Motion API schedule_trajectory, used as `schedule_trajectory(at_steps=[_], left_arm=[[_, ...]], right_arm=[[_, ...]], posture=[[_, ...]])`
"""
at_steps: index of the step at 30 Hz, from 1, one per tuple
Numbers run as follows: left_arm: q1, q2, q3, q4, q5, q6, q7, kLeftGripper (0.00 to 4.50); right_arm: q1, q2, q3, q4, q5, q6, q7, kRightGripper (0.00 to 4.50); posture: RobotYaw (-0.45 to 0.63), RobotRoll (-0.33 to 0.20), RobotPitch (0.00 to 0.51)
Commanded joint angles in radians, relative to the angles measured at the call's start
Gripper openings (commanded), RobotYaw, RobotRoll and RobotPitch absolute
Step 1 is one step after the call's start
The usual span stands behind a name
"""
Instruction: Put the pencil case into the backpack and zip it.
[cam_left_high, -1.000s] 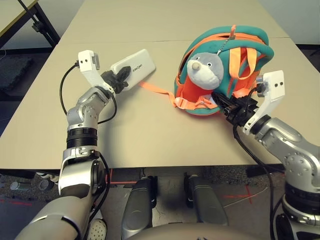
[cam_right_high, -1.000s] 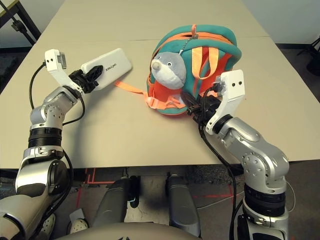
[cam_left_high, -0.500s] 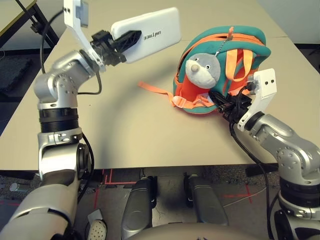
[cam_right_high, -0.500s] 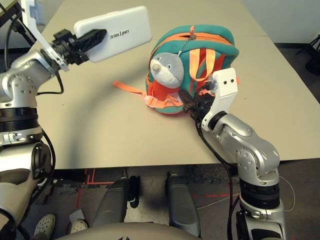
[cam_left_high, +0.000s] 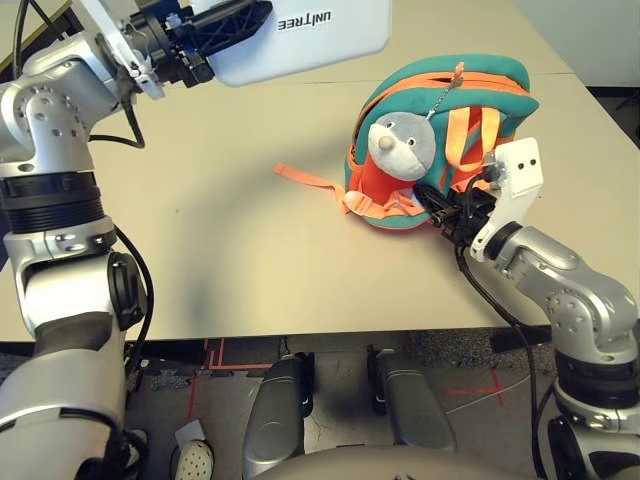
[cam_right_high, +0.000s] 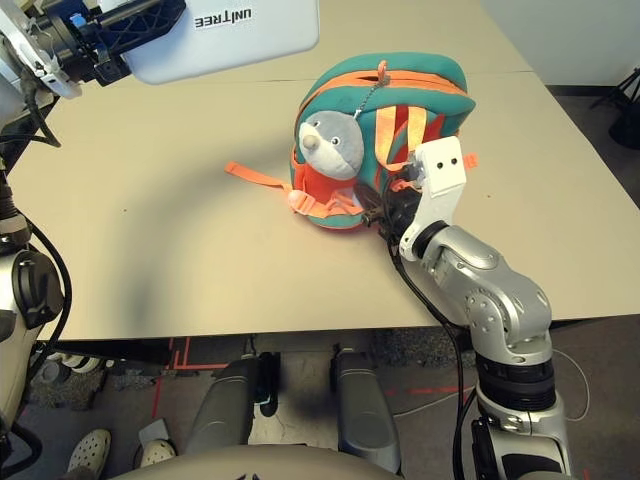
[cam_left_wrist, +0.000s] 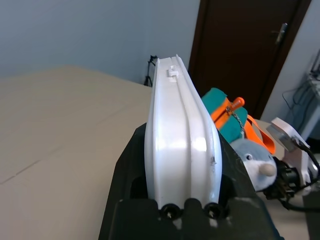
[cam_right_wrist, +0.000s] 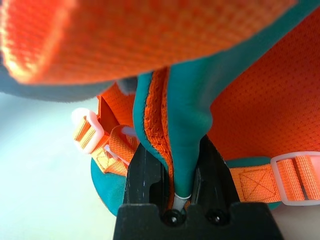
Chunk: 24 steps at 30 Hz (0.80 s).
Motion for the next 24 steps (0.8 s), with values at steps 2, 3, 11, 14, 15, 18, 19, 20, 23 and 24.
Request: schedule_trajectory(at_steps=[2, 3, 11, 14, 15, 18, 19, 20, 23, 24], left_arm=[[-0.004, 0.016, -0.015, -0.054, -0.020, 0.023, -0.035, 1.23], [-0.004, 0.021, -0.016, -0.054, -0.020, 0.027, -0.041, 1.23], [0.003, 0.068, -0.039, -0.055, -0.013, 0.053, -0.107, 1.23], [0.015, 0.086, -0.057, -0.053, 0.000, 0.048, -0.137, 1.23], [0.020, 0.092, -0.064, -0.049, 0.007, 0.041, -0.147, 1.23], [0.029, 0.099, -0.083, -0.033, 0.029, 0.016, -0.159, 1.23], [0.034, 0.099, -0.096, -0.026, 0.045, -0.003, -0.165, 1.23], [0.038, 0.095, -0.109, -0.016, 0.065, -0.028, -0.169, 1.23], [0.038, 0.079, -0.157, 0.018, 0.131, -0.117, -0.179, 1.23], [0.035, 0.071, -0.166, 0.028, 0.142, -0.138, -0.184, 1.23]], right_arm=[[0.016, 0.005, 0.031, 0.038, -0.011, 0.031, 0.011, 0.39], [0.016, 0.005, 0.032, 0.040, -0.012, 0.031, 0.012, 0.39], [0.009, 0.006, 0.035, 0.051, -0.023, 0.030, 0.022, 0.39], [0.006, 0.006, 0.036, 0.056, -0.027, 0.029, 0.026, 0.39], [0.005, 0.007, 0.036, 0.057, -0.028, 0.028, 0.027, 0.39], [0.003, 0.008, 0.036, 0.060, -0.030, 0.028, 0.030, 0.39], [0.001, 0.008, 0.037, 0.061, -0.031, 0.027, 0.030, 0.39], [0.000, 0.008, 0.037, 0.063, -0.032, 0.027, 0.031, 0.39], [-0.013, 0.004, 0.038, 0.067, -0.036, 0.025, 0.036, 0.39], [-0.022, -0.001, 0.036, 0.069, -0.039, 0.025, 0.038, 0.39]], posture=[[-0.14, 0.000, 0.191], [-0.14, 0.000, 0.191], [-0.14, 0.000, 0.190], [-0.14, 0.000, 0.191], [-0.14, 0.000, 0.191], [-0.14, 0.000, 0.191], [-0.14, 0.000, 0.191], [-0.14, 0.000, 0.191], [-0.13, 0.000, 0.191], [-0.13, 0.000, 0.191]])
